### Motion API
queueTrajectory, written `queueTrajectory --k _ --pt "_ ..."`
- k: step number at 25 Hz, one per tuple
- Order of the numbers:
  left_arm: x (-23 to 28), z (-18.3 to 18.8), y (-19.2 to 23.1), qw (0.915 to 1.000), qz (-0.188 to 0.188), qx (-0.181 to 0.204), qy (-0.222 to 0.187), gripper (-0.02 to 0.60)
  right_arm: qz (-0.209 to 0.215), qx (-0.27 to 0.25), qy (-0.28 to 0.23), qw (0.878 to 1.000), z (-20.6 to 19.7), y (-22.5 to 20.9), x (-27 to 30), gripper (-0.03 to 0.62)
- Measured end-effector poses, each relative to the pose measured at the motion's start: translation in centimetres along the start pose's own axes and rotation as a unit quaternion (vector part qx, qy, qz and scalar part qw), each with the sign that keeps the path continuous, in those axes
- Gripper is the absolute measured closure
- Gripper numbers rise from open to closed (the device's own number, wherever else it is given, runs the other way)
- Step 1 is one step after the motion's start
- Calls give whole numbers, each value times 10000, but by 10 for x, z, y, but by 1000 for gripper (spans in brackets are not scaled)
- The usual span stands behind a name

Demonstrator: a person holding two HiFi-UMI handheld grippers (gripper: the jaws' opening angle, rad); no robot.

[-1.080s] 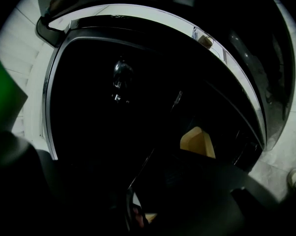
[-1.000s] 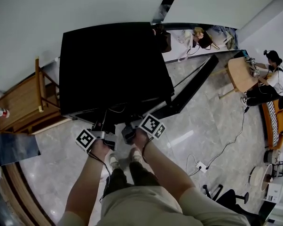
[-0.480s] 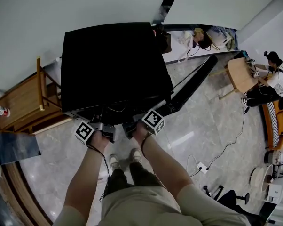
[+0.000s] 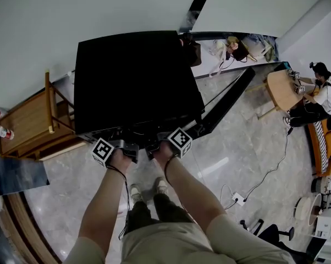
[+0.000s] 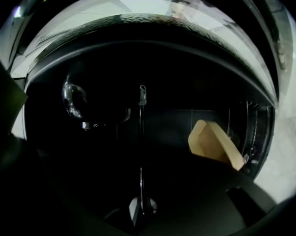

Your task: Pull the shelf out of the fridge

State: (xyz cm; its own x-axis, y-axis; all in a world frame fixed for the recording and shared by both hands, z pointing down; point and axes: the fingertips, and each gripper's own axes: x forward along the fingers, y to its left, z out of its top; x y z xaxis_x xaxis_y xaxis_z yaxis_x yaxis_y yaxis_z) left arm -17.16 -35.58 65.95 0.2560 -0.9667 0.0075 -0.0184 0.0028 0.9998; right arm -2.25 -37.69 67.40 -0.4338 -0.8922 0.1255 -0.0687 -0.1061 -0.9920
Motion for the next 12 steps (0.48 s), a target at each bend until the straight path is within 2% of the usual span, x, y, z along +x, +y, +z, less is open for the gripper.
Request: queueTrajectory --k 3,6,9,12 --pt "5 0 -2 9999 -100 6 -9 552 100 -50 -42 9999 0 3 4 537" --pt "6 2 -3 9997 -166 184 60 563 172 -97 -54 9998 -1 11 5 583" --pt "6 3 -5 9991 -150 386 121 561 172 -59 -36 9998 -1 11 6 586" --pt "7 1 -5 9996 -155 248 55 564 146 -49 30 9999 1 10 6 586"
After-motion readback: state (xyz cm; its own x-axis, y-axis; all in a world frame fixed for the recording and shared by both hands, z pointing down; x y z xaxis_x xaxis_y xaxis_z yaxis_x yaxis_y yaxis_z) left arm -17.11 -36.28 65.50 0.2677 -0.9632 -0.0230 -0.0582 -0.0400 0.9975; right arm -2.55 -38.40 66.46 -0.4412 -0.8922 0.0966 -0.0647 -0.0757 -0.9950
